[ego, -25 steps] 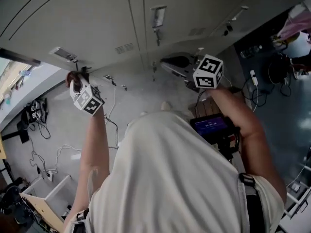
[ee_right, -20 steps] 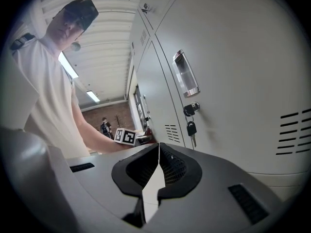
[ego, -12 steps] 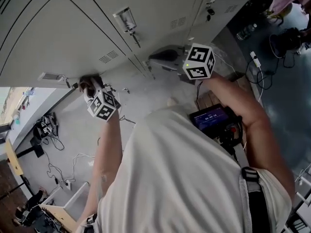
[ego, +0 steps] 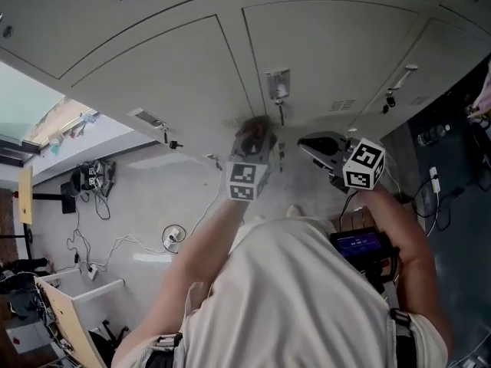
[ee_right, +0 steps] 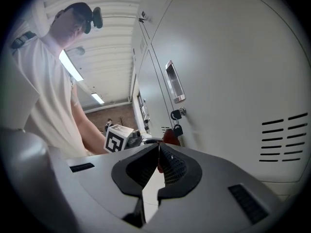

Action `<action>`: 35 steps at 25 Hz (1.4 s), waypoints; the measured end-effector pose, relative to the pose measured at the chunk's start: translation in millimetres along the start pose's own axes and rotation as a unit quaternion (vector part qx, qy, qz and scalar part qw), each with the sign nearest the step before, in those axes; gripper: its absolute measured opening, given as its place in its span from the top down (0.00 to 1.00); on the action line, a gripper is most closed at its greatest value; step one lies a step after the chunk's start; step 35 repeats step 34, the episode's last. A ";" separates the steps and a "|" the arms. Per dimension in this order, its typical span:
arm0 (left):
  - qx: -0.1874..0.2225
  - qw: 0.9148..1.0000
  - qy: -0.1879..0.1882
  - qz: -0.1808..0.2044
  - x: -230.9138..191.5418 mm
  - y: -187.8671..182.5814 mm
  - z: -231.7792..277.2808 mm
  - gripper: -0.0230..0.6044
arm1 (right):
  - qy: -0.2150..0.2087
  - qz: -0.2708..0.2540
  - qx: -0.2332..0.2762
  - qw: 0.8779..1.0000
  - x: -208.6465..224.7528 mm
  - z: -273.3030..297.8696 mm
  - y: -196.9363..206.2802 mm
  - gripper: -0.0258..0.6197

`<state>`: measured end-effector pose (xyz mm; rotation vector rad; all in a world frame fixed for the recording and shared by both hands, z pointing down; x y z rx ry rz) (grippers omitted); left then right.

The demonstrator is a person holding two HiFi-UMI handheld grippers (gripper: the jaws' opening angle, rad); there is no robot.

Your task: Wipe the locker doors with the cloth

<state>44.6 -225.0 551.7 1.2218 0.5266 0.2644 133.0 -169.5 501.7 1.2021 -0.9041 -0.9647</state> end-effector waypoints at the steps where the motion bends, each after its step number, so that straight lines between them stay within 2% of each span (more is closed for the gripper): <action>1: 0.003 1.000 0.016 0.002 8.5 -3.7 0.9 0.90 | -0.001 0.001 0.002 1.000 0.3 -1.1 0.3 0.93; 4: 0.025 1.000 0.015 -0.005 10.9 -17.3 -12.0 0.90 | -0.008 0.000 0.007 1.000 0.8 -0.5 1.8 0.93; 10: 0.065 0.995 -0.058 -0.044 -27.3 -30.5 -88.8 0.90 | -0.026 -0.007 0.021 0.999 0.0 7.3 4.0 0.93; 13: 0.063 0.992 -0.099 -0.037 -50.5 -20.2 -131.2 0.90 | -0.043 0.002 0.035 0.998 -1.0 14.4 -2.5 0.93; 16: 0.047 0.992 -0.114 -0.029 -62.6 -8.8 -159.6 0.90 | -0.056 0.018 0.052 0.997 -3.8 22.4 -7.8 0.93; 20: 0.044 0.992 -0.110 -0.042 -69.1 -1.8 -170.8 0.90 | -0.059 0.023 0.053 0.997 -9.2 36.2 -9.5 0.93; 24: 0.048 0.995 -0.079 -0.044 -62.3 -8.5 -168.0 0.90 | -0.060 0.021 0.049 0.997 -22.5 46.8 -11.0 0.93; 29: 0.032 0.997 -0.051 -0.041 -63.7 -7.3 -170.0 0.90 | -0.044 0.021 0.046 0.998 -36.8 53.1 -10.5 0.93; 35: 0.054 0.997 -0.040 -0.045 -76.3 -15.2 -181.2 0.90 | -0.023 0.025 0.039 0.999 -47.8 60.3 -7.3 0.93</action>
Point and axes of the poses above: the fingertips, and each gripper's own axes: z forward along the fingers, x to its right, y out of its underside, the point moved 1 cm from there along -z, backward along the fingers, and after that the axes turned 13 degrees about -z, right-handed, at the moved point
